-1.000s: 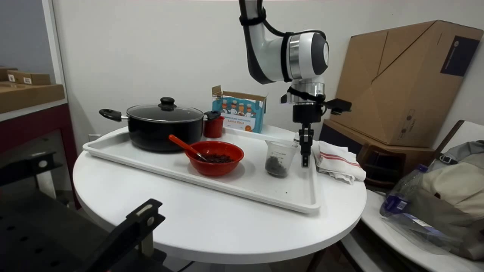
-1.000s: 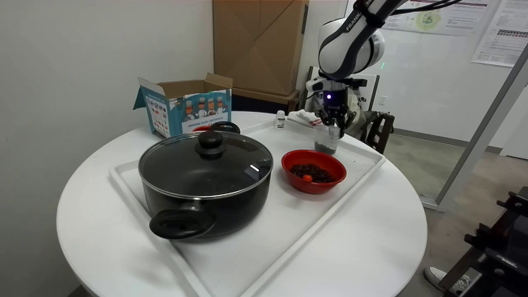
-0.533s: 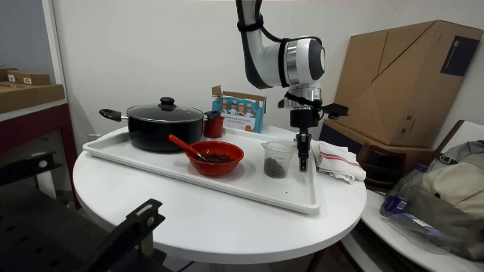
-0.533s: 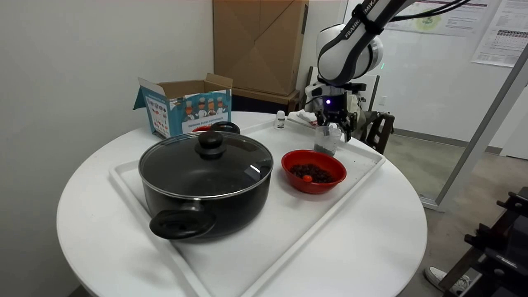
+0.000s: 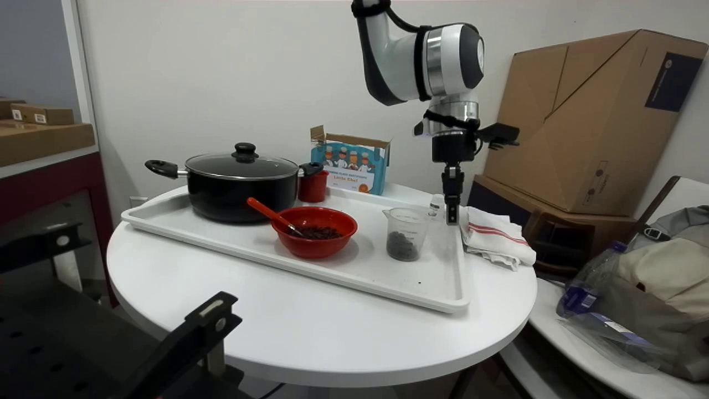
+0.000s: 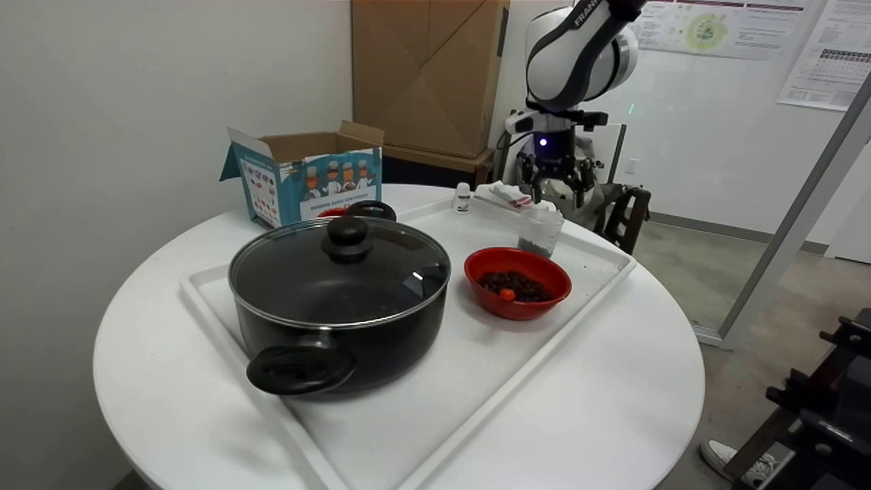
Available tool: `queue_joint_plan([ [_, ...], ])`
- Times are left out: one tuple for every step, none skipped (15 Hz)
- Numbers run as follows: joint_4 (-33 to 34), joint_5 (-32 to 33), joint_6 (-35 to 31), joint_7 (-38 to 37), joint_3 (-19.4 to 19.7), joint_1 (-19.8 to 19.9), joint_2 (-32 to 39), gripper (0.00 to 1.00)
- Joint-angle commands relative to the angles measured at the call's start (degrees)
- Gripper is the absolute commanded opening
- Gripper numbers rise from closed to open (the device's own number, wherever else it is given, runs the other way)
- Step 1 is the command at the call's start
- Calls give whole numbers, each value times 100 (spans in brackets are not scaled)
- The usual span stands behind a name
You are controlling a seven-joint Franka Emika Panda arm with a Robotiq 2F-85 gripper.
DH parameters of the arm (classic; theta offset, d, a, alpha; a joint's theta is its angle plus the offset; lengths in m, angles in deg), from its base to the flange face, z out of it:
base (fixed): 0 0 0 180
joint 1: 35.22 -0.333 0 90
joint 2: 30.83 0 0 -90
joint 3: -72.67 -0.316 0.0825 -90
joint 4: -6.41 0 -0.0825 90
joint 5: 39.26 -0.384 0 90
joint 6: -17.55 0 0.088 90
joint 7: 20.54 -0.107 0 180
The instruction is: Pour some of the contents of the jug into the bowl
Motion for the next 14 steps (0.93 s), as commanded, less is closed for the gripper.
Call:
queue_joint_plan([
  [-593, 9, 257, -99, -14, -64, -765, 100],
  [-733, 5, 303, -139, -17, -79, -951, 100],
  [-875, -16, 377, -167, -38, -94, -1149, 100],
  [-999, -72, 480, -239, -65, -109, -1338, 100],
  [-1121, -170, 609, -409, -93, -134, -1531, 100],
  [-1259, -324, 663, -661, -140, -144, -1726, 100],
  [-1377, -479, 731, -964, -175, -168, -1902, 100],
  [-1514, -581, 746, -1291, -191, -217, -2085, 100],
  [-1659, -694, 765, -1563, -230, -245, -2269, 100],
  [-1807, -756, 700, -1894, -244, -292, -2437, 100],
  [-1960, -801, 626, -2228, -257, -345, -2609, 100],
  [-2108, -825, 592, -2575, -271, -405, -2782, 100],
  [-2242, -846, 550, -2926, -284, -459, -2936, 100],
  [-2384, -874, 513, -3268, -307, -513, -3102, 100],
])
